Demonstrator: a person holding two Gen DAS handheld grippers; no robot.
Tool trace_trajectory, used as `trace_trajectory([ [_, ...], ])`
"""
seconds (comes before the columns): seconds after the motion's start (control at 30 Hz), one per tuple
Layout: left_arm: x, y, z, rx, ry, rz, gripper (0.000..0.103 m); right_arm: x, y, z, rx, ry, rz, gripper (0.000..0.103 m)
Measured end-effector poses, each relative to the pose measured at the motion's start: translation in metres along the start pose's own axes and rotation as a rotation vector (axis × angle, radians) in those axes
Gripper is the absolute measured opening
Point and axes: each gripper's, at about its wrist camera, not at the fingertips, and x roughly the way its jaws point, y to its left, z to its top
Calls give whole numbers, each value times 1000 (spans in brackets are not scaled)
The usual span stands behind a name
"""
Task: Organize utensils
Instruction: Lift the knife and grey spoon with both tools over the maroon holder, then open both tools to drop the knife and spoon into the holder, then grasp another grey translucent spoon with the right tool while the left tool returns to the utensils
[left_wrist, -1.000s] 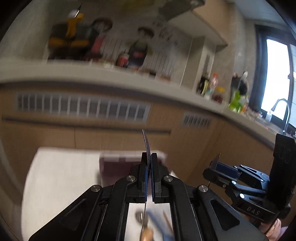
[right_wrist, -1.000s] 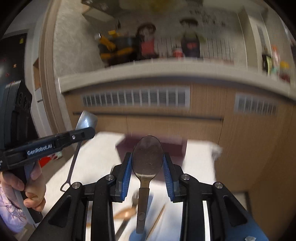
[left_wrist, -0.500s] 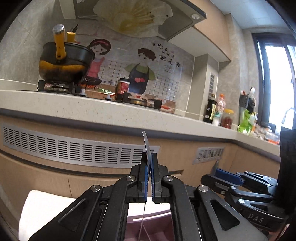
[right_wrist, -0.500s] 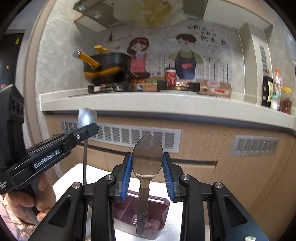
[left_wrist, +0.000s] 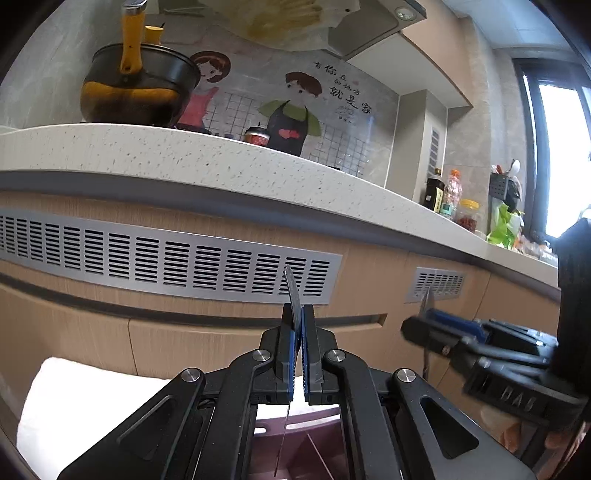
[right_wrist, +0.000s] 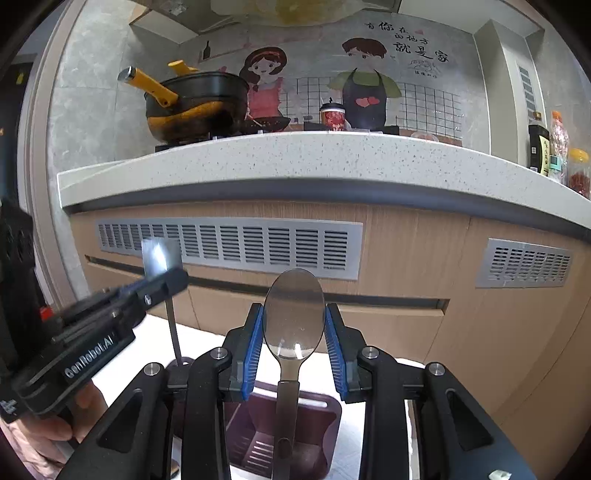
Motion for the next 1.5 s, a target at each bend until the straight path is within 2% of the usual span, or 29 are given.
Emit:
trace_trajectory([
  [0.1,2,2,-7,-6,26,-1,3,2,0,-1,-5,-4,-4,29],
  [0.37,7,5,-50,-21,150,16,3,9,-2,-1,8,-19,-37,29],
  [0.57,6,9,-64,-27,181,38,5,19,1,-8,-12,17,-43,30],
  [0.6,5,10,-65,-28,188,41,6,21,2,-11,-15,35,-41,32],
  [0.63,6,9,-64,-28,193,43,6,23,1,-14,-13,57,-35,38],
  [0.73,0,10,-60,-33,202,60,9,25,-4,-27,14,102,-18,70],
  [0.83,-14,14,-51,-53,200,75,32,15,-5,-39,7,112,-37,91],
  [0.87,-24,15,-46,-56,187,86,43,8,-5,-43,3,109,-40,98],
  [0.9,-31,16,-43,-58,176,96,50,2,-5,-46,0,106,-39,100],
  [1.0,-60,18,-35,-53,155,146,55,-21,-4,-58,-2,104,-39,103],
  [1.1,-87,22,-37,-65,175,208,64,-42,-3,-75,53,141,5,103],
  [1.2,-112,28,-50,-78,231,249,67,-53,0,-96,77,228,-15,103],
  [1.37,-143,37,-86,-74,354,276,68,-64,27,-131,-106,298,-161,103],
  [1.5,-158,38,-114,-43,445,315,69,-61,48,-151,-166,378,-122,103],
])
